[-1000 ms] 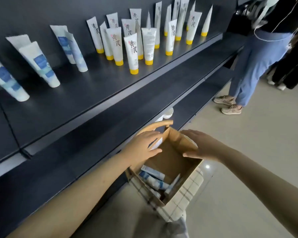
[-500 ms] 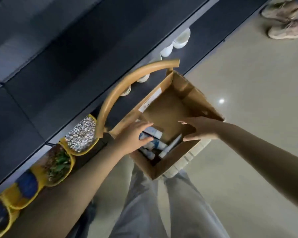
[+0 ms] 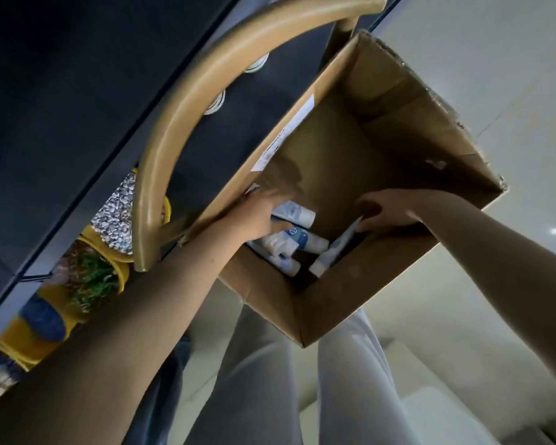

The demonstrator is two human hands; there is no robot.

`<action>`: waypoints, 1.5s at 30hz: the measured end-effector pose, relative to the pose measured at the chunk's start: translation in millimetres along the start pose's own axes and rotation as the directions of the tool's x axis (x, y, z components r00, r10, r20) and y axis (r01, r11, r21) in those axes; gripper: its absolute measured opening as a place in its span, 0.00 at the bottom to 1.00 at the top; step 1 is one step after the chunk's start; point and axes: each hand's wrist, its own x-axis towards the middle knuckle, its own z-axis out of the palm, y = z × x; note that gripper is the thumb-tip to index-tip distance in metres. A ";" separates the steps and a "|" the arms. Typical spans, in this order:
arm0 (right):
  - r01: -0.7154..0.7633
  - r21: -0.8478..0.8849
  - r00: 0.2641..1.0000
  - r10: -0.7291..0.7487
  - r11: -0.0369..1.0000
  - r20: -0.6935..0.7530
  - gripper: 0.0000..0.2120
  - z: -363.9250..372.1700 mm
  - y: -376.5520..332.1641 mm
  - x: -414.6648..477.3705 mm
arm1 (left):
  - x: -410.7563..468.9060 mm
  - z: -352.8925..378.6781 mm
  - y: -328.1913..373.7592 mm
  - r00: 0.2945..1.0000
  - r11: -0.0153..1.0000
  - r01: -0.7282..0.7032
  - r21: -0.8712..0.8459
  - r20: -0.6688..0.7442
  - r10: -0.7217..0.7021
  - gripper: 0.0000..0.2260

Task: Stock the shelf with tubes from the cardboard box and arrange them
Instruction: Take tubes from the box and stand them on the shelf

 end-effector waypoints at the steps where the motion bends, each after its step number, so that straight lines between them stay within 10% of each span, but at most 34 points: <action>1: -0.003 0.006 1.000 0.003 1.000 0.004 0.34 0.3 -0.4 3.6 | 2.9 1.3 -2.2 0.999 1.000 0.019 0.011 0.029 -0.020 0.27; 14: -0.034 0.151 0.999 0.031 0.988 0.023 0.22 9.6 -7.5 27.1 | 30.5 0.6 -6.7 0.959 0.965 0.226 0.135 0.142 -0.244 0.25; 31: 0.130 0.455 0.985 -0.063 0.881 -0.160 0.13 18.8 -35.2 5.4 | 6.2 -7.6 -4.9 0.914 0.885 0.395 -0.246 0.203 -0.352 0.20; 40: 0.441 0.549 0.730 0.071 0.710 -0.680 0.15 -5.7 -38.1 -119.0 | -100.7 -47.8 50.3 0.939 0.792 0.251 -0.556 -0.061 -0.340 0.19; 45: 0.588 0.452 0.575 0.046 0.671 -0.817 0.14 -14.6 -64.2 -216.1 | -194.5 -77.4 115.9 0.820 0.743 0.070 -0.666 -0.386 -0.423 0.13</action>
